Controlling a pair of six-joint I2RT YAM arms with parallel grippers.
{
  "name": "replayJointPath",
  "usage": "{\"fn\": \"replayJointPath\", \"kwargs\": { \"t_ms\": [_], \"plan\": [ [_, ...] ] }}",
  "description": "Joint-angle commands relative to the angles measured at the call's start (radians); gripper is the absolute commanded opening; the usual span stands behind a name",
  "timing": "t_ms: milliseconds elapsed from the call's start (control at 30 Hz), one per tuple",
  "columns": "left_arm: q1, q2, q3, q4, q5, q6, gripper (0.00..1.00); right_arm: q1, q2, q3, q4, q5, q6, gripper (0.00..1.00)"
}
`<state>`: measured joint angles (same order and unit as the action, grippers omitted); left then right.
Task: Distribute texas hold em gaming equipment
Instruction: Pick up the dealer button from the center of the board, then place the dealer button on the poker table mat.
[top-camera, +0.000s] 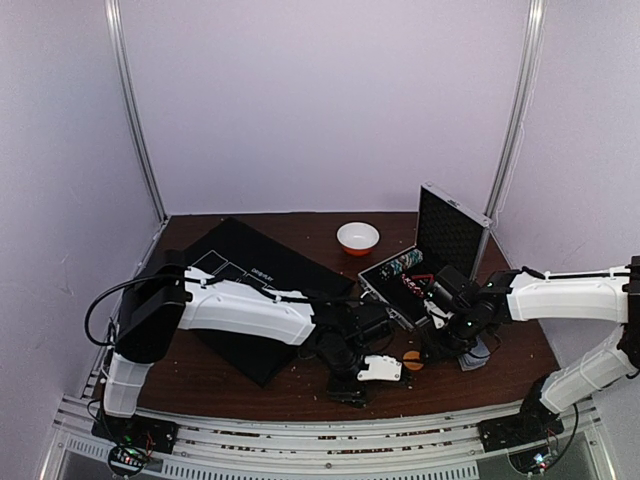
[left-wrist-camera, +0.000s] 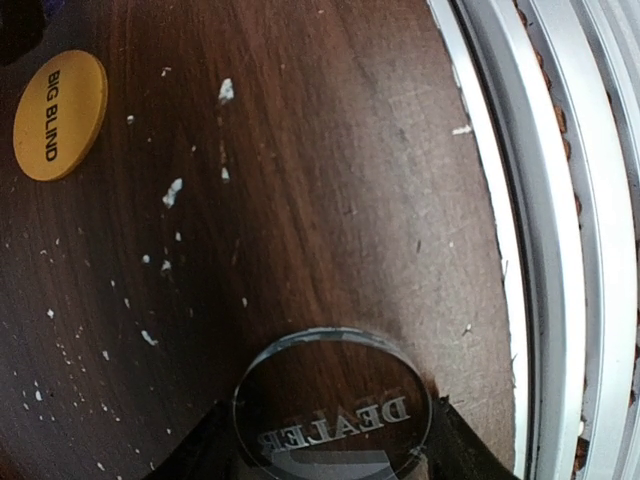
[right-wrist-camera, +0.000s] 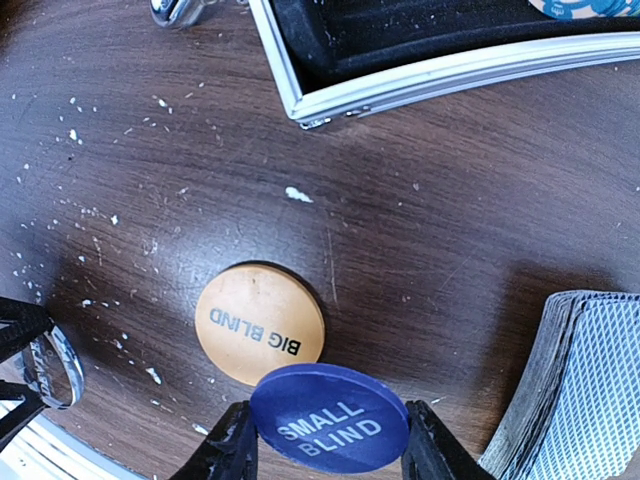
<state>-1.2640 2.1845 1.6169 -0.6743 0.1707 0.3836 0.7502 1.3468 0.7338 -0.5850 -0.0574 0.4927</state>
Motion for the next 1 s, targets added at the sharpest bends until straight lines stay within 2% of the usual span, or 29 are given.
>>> {"fn": "replayJointPath", "kwargs": {
  "t_ms": [0, 167, 433, 567, 800, 967],
  "plan": [
    [0.000, -0.006, -0.001, -0.023, -0.013, -0.001, 0.36, -0.006, -0.001, 0.005, -0.013, -0.003, -0.011, 0.39],
    [0.027, -0.094, -0.025, 0.010, -0.018, -0.034, 0.35, -0.005, -0.001, 0.020, -0.023, 0.003, -0.012, 0.38],
    [0.155, -0.277, -0.096, 0.011, -0.031, -0.137, 0.31, -0.006, -0.008, 0.034, -0.027, 0.014, -0.010, 0.38],
    [0.256, -0.356, -0.129, -0.016, -0.052, -0.187, 0.30, -0.006, -0.011, 0.040, -0.030, 0.012, -0.011, 0.38],
    [0.451, -0.397, -0.151, -0.064, -0.148, -0.232, 0.31, -0.006, -0.024, 0.042, -0.023, 0.004, -0.017, 0.38],
    [0.568, -0.334, -0.055, -0.074, -0.177, -0.244, 0.31, -0.006, -0.025, 0.055, -0.016, -0.005, -0.019, 0.38]
  ]
}}
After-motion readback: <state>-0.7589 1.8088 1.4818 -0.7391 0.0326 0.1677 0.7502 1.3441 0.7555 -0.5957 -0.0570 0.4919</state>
